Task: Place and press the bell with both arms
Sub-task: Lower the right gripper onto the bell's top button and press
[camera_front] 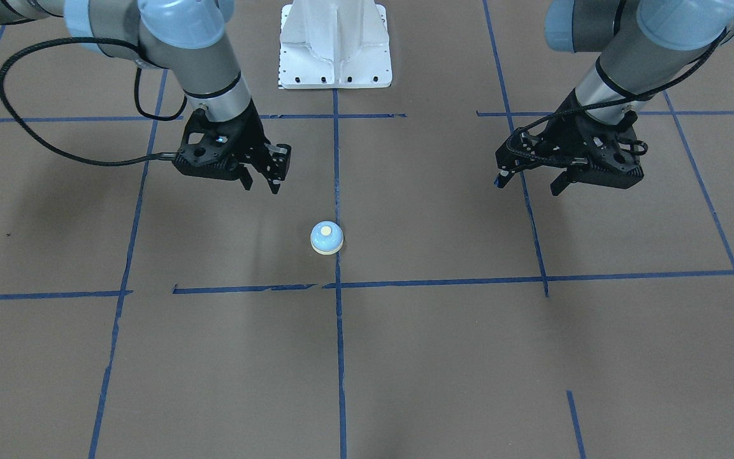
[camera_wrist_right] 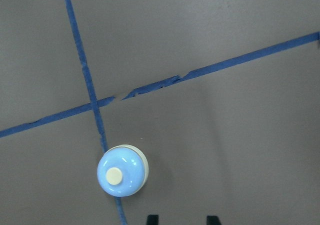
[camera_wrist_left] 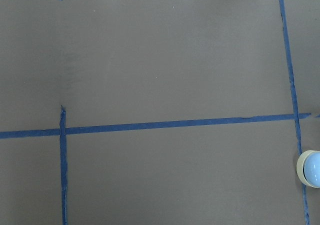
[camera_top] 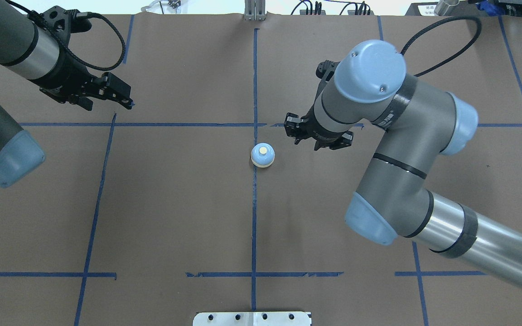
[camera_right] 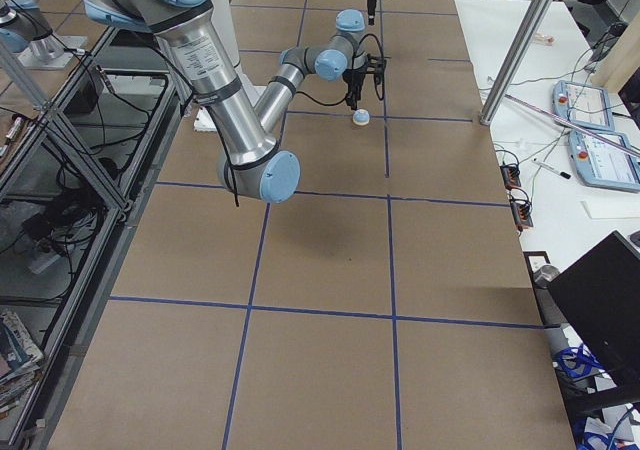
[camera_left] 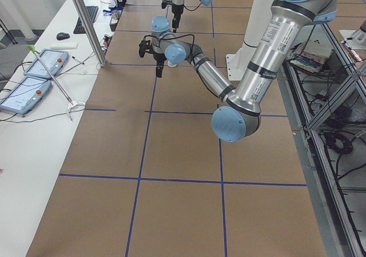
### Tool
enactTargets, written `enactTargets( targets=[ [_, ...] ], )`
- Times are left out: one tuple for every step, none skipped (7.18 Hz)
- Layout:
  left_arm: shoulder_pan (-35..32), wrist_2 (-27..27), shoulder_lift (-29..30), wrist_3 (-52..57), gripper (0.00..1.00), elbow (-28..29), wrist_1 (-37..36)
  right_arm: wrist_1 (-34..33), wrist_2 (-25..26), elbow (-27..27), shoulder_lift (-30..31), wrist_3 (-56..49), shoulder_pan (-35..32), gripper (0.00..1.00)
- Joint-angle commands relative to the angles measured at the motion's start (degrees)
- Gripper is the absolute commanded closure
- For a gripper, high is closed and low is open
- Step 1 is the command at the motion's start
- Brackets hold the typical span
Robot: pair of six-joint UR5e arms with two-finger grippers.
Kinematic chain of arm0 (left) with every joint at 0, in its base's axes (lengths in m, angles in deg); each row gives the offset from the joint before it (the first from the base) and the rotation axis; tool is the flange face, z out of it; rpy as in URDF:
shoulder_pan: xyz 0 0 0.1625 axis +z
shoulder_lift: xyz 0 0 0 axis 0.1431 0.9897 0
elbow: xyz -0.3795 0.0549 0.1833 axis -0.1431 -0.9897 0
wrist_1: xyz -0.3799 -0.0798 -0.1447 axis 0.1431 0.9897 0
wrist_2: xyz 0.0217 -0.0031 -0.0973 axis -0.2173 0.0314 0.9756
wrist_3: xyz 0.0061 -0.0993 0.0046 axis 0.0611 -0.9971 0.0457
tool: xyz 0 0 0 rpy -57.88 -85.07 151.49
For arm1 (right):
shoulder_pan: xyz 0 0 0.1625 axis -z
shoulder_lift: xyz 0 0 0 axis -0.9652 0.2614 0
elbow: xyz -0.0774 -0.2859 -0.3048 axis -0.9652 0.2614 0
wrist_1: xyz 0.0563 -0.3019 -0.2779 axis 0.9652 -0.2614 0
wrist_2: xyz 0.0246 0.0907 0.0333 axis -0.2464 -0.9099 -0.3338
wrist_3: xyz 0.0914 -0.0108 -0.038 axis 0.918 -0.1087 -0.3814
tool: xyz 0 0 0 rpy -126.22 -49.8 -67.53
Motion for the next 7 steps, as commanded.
enactTargets(
  targets=[
    [0.08,0.65,-0.44,0.01,0.00,-0.47,0.16,2.47,0.70,12.95,-8.84,2.90,1.37,1.00],
    [0.16,0.91,-0.44,0.01,0.00,-0.39,0.16,2.73,0.79,14.67,-9.41,3.25,1.37,1.00],
    [0.16,0.83,-0.44,0.01,0.00,-0.38,0.25,7.00,1.05,18.60,-10.29,4.56,1.37,1.00],
    [0.16,0.83,-0.44,-0.08,0.00,-0.47,0.16,9.48,1.05,24.91,-13.78,7.00,1.37,1.00],
    [0.16,0.83,-0.44,-0.16,0.00,-0.82,0.16,9.59,0.79,26.19,-14.60,6.94,1.37,1.00],
    [0.16,0.83,-0.44,-0.16,0.00,-0.82,0.16,9.59,0.79,26.29,-14.26,6.94,1.46,1.00],
    [0.16,0.83,-0.44,-0.34,0.00,-0.82,0.16,9.50,0.61,26.29,-14.17,7.12,1.46,1.00]
  ],
)
